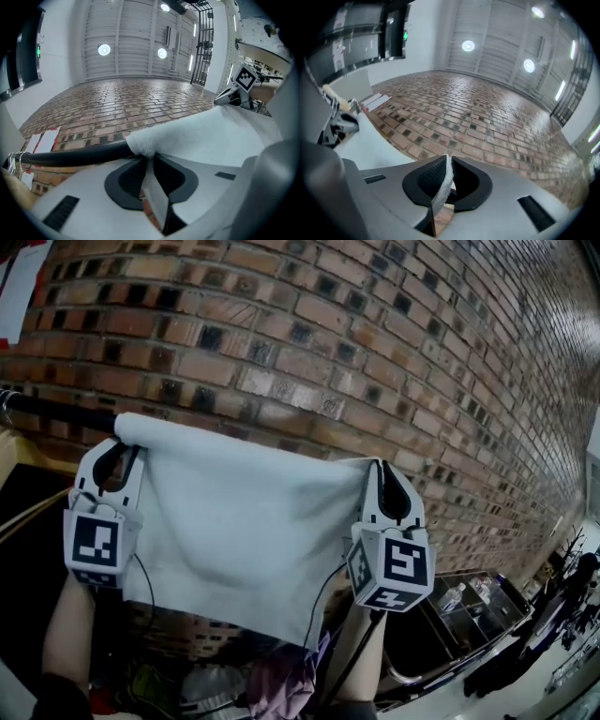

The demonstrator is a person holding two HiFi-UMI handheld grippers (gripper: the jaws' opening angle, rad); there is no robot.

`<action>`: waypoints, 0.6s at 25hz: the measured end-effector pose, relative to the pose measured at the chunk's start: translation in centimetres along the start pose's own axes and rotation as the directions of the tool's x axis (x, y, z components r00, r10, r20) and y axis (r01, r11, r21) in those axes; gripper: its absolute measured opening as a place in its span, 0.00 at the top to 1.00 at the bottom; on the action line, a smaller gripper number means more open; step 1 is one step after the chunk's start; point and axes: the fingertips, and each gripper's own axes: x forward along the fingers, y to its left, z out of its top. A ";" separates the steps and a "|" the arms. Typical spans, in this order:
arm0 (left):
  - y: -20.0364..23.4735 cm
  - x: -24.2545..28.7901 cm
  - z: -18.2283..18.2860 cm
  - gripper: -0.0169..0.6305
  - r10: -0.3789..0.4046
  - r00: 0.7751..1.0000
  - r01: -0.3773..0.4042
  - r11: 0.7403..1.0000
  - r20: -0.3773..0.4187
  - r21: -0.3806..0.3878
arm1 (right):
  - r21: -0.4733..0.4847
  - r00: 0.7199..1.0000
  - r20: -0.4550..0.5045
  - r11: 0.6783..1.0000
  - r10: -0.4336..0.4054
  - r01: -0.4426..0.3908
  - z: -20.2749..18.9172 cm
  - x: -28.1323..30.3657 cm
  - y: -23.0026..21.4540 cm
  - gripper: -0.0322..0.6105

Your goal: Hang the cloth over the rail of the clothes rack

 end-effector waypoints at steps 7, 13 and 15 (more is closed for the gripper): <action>-0.9 0.4 0.5 0.85 0.008 0.999 -0.007 0.999 -0.032 0.038 | 0.188 0.999 -0.035 0.982 0.023 -0.016 -3.6 -1.8 -5.0 0.85; -1.0 0.3 0.3 0.85 0.028 0.999 -0.027 1.000 -0.040 0.014 | 0.243 0.999 -0.049 0.970 -0.009 0.020 -5.2 -4.6 -7.1 0.77; -0.9 0.2 0.2 0.85 0.032 0.999 -0.032 0.999 -0.044 0.010 | 0.187 0.997 -0.031 0.979 -0.077 0.081 -4.7 -5.6 -8.9 0.83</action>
